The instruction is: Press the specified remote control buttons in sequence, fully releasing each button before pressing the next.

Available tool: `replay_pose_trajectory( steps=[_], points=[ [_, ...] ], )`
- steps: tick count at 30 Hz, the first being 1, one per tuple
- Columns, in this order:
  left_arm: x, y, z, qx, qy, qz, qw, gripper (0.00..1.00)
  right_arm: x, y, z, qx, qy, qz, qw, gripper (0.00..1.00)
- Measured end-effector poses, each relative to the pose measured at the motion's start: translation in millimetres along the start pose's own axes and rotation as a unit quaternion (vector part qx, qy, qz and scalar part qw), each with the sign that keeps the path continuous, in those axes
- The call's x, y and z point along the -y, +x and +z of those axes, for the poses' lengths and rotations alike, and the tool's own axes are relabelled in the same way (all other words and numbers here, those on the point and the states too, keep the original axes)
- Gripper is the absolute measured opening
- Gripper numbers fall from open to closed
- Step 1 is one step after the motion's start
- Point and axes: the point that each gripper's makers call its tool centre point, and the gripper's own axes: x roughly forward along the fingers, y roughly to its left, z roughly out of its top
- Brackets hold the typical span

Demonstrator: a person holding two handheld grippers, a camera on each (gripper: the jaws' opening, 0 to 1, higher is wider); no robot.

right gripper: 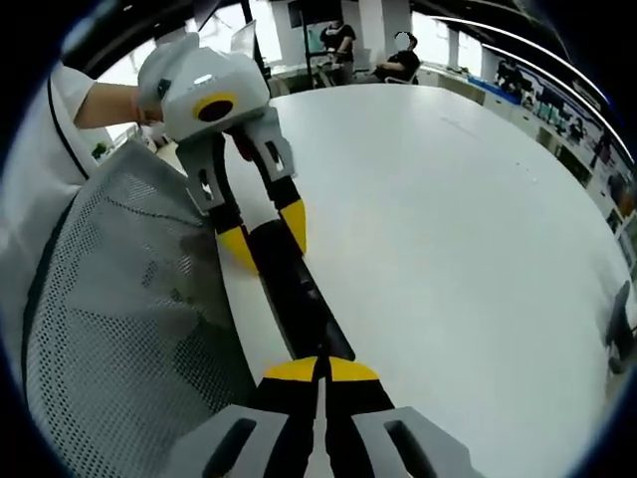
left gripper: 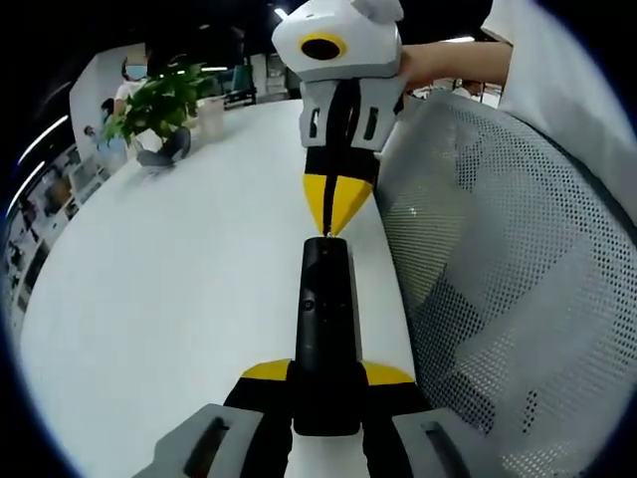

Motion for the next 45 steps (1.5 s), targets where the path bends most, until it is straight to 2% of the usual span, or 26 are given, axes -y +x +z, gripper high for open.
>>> replay_pose_trajectory(
  steps=[13,17,20,23,28,30,35,38,45],
  points=[
    [0.9,1,-0.6,-0.005,0.003,0.003,1.0000,0.25,3,4,-0.9,-0.019,-0.026,-0.002,0.9995,0.00],
    [1.0,1,-0.5,-0.007,0.002,0.004,1.0000,0.25,3,5,-1.8,-0.039,-0.074,-0.008,0.9965,0.00],
    [1.1,1,-0.4,-0.010,0.000,0.005,0.9999,0.25,3,6,-1.8,-0.067,-0.145,-0.020,0.9869,0.00],
    [1.3,1,-0.3,-0.012,-0.004,0.010,0.9999,0.25,2,9,-0.4,-0.080,-0.178,-0.026,0.9804,0.00],
    [1.2,1,-0.2,-0.012,-0.003,0.012,0.9998,0.25,3,11,5.5,-0.051,-0.168,-0.020,0.9843,0.00],
    [1.2,1,-0.2,-0.014,-0.001,0.011,0.9998,0.25,2,11,4.6,-0.056,-0.192,-0.016,0.9797,0.00],
    [1.8,2,0.6,-0.023,0.020,-0.007,0.9995,0.26,3,10,5.7,-0.043,-0.130,-0.005,0.9906,0.00],
    [2.6,2,0.6,-0.029,0.030,-0.015,0.9990,0.26,1,7,4.5,-0.033,-0.100,0.013,0.9943,0.00],
    [4.0,2,0.8,-0.025,0.047,-0.029,0.9982,0.25,-11,8,3.8,-0.033,-0.135,0.026,0.9900,0.00]
  ],
)
